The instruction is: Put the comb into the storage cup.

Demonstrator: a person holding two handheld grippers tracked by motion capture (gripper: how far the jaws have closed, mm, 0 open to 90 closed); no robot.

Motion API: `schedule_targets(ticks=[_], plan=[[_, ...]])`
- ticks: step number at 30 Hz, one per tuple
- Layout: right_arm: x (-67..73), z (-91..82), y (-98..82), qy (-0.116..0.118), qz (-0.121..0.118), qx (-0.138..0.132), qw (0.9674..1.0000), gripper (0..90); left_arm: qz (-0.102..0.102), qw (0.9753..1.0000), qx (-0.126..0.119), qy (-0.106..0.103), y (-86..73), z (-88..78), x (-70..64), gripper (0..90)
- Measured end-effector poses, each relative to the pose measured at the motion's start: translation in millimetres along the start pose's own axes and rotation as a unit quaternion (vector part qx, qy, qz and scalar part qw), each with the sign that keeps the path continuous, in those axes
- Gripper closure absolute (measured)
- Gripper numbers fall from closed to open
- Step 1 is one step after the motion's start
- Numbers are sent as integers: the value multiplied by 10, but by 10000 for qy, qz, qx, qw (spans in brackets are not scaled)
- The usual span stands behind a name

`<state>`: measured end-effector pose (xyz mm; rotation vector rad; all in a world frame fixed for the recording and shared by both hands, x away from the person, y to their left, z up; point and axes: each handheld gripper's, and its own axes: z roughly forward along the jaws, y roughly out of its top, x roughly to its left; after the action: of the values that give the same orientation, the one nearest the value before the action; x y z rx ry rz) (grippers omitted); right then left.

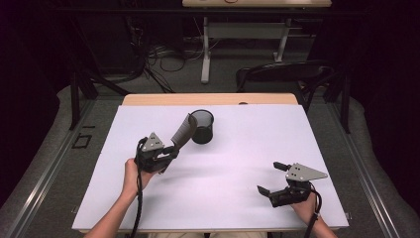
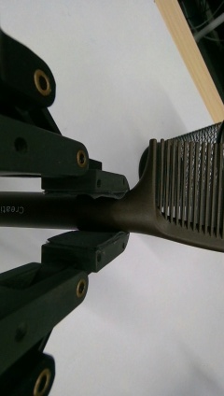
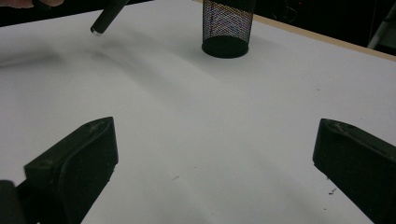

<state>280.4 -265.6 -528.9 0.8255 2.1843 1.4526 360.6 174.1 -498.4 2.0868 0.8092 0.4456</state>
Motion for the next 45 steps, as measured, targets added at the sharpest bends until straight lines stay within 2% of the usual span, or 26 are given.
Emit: schedule_targets(ticks=[11, 26, 45], plan=[[-3, 6, -1, -2, 14, 35, 10000, 0, -130, 9996, -163, 191, -15, 41, 34, 724], [3, 12, 0, -12, 19, 39, 10000, 0, -272, 9985, -370, 289, -14, 69, 64, 724], [1, 13, 1, -15, 6, 45, 10000, 0, -512, 9958, -642, 415, 25, 61, 146, 724]])
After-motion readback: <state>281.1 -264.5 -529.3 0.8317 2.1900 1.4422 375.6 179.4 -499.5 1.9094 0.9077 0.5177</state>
